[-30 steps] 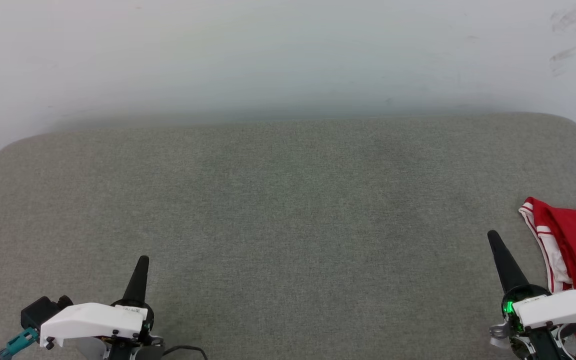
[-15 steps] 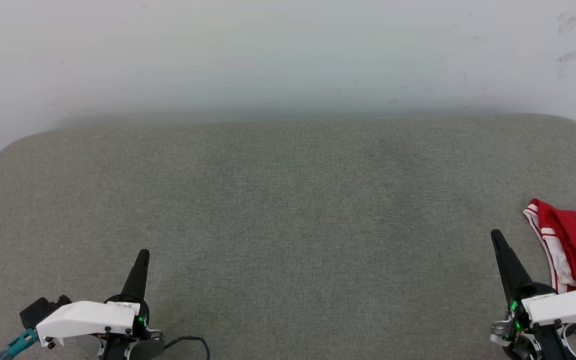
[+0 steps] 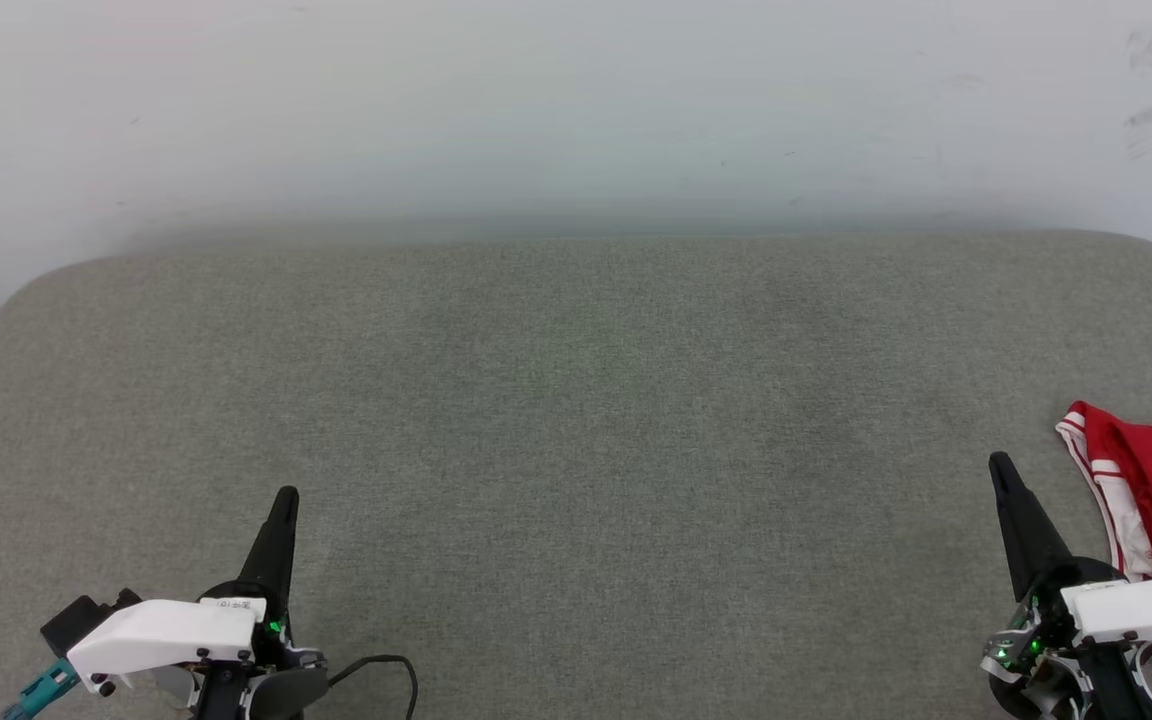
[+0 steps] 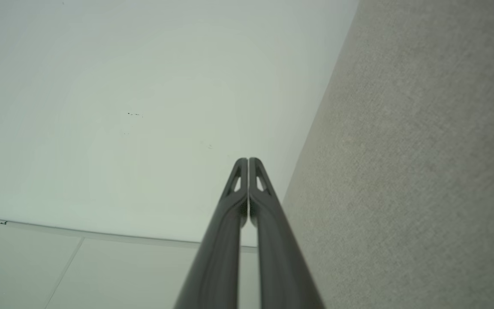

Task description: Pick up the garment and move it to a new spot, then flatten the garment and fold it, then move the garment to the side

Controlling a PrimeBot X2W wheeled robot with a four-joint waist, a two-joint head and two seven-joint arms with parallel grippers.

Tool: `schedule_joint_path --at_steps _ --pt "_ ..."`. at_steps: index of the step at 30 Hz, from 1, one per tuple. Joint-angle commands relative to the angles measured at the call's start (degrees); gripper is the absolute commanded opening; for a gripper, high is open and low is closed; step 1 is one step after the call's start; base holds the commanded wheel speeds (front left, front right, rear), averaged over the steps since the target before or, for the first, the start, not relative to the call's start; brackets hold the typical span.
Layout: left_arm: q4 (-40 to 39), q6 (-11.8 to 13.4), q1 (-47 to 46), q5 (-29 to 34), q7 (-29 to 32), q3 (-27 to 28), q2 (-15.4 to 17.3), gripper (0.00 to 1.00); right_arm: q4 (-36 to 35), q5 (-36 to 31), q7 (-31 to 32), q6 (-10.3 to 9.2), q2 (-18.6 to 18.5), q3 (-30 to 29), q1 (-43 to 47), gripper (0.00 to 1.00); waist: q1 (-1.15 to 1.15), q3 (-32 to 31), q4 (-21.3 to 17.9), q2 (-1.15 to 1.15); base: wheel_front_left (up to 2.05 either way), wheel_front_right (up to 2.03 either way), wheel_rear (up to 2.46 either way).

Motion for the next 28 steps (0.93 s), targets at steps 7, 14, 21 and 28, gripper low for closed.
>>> schedule_joint_path --at_steps 7,14,21,28 --pt "0.3 -1.2 -1.2 -2.9 1.0 1.2 -0.8 0.00 0.7 3.7 0.2 0.00 0.3 -0.4 -1.4 0.00 0.00 0.0 0.3 0.00 0.00 0.00 0.00" --pt "0.5 -1.9 -1.4 -5.0 1.7 1.9 -1.3 0.00 1.4 6.4 0.3 0.00 0.4 -0.7 -1.5 0.00 0.00 0.1 0.6 0.00 0.00 0.00 0.00" --pt "0.8 -2.5 -1.6 -6.7 2.2 2.5 -1.8 0.00 1.9 8.6 0.4 0.00 0.5 -1.0 -1.8 0.00 0.00 0.1 0.9 0.00 0.00 0.00 0.00" --pt "0.7 -2.4 -1.5 -6.5 2.2 2.5 -1.8 0.00 1.9 8.3 0.4 0.00 0.5 -1.0 -1.7 0.00 0.00 0.1 0.9 0.00 0.00 0.00 0.00"
